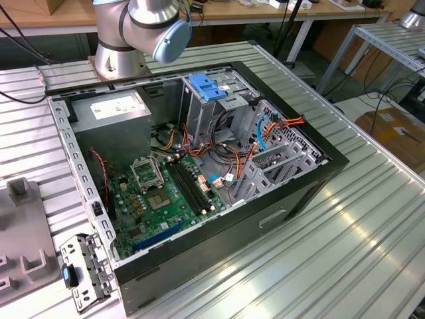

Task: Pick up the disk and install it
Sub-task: 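Pick up the disk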

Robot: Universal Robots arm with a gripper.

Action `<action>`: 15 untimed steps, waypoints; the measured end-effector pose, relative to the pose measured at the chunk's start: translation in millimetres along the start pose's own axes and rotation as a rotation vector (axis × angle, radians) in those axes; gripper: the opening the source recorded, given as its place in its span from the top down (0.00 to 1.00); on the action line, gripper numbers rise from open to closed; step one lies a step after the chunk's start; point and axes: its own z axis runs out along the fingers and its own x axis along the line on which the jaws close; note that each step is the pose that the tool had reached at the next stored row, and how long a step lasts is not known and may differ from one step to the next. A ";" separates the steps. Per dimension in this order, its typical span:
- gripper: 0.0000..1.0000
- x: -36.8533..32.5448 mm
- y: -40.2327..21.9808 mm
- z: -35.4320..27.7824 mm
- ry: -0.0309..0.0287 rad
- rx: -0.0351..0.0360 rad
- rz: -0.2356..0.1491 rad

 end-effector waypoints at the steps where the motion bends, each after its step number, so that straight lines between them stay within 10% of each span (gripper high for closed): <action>1: 0.44 0.1 -0.1 0.3 0.0000 0.0000 0.001; 15: 0.53 0.4 -0.3 10.1 -0.0001 0.0002 0.003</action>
